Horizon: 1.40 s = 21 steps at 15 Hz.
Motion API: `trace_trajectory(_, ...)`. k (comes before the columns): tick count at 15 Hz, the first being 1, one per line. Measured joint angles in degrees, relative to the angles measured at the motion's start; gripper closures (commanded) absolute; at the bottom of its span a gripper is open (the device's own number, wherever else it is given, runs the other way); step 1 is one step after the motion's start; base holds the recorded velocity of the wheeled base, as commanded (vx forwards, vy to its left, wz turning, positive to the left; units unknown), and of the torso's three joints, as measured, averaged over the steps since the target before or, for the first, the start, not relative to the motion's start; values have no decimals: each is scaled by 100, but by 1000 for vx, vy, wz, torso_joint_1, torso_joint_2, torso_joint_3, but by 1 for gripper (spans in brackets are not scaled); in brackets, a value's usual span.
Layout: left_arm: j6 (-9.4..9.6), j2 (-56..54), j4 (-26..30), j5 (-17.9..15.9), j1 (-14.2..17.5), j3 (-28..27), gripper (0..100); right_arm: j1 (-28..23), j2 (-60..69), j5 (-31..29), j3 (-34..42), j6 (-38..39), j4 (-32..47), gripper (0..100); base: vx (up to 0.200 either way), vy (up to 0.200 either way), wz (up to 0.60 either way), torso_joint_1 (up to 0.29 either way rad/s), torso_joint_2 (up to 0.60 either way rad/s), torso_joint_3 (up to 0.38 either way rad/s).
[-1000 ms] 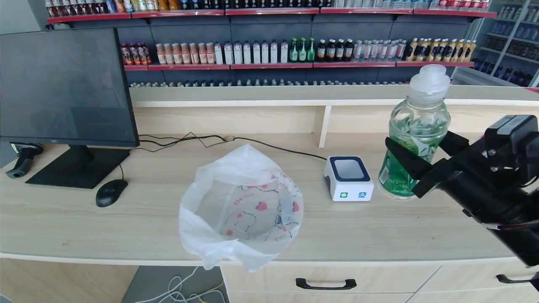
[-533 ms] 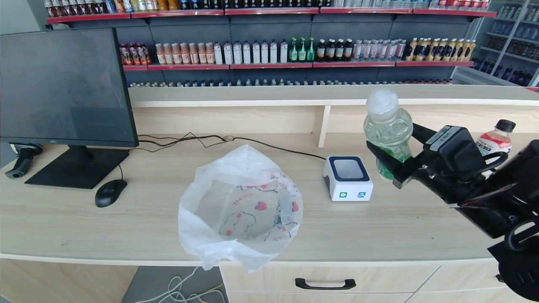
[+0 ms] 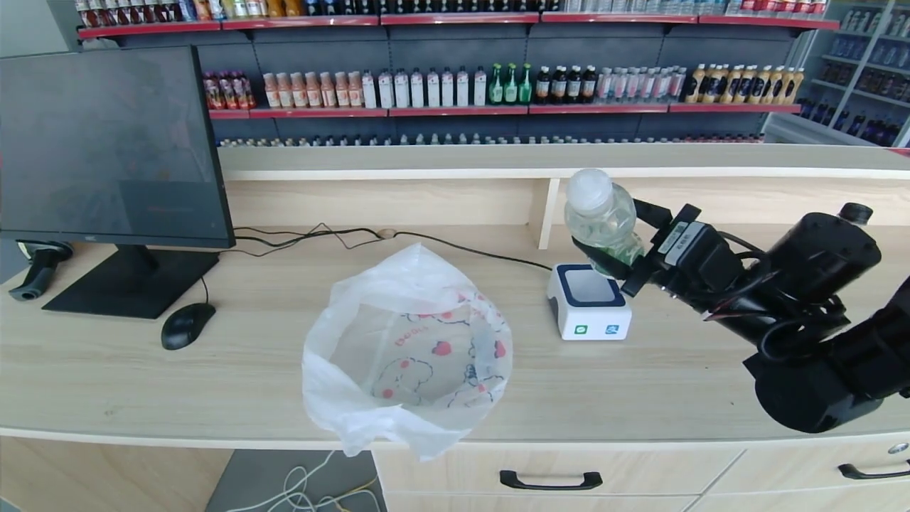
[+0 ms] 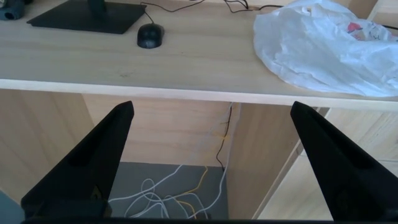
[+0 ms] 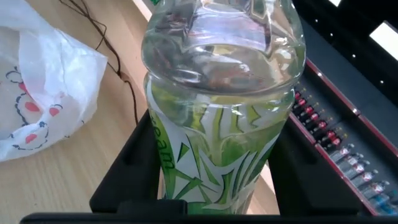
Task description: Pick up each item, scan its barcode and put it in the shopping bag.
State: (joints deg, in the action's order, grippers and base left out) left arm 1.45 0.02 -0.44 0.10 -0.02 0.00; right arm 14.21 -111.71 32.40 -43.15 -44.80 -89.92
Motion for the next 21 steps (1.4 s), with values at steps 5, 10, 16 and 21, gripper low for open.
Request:
trace_trajectory(5, -6, 0, -7, -2, 2, 0, 0, -228, -289, 492, -238, -138, -10, 100, 0, 0, 0, 0, 0, 0)
trace_trajectory(10, -254, 0, -24, 6, 2, 0, 0, -345, -524, 532, -393, -189, -7, 100, 0, 0, 0, 0, 0, 0)
trace_trajectory(16, -300, 0, -24, 12, 2, 0, 0, -468, -568, 589, -364, -238, 0, 100, 0, 0, 0, 0, 0, 0)
trace_trajectory(21, -352, 0, -24, 22, 2, 0, 0, -466, -575, 597, -306, -249, -5, 100, 0, 0, 0, 0, 0, 0)
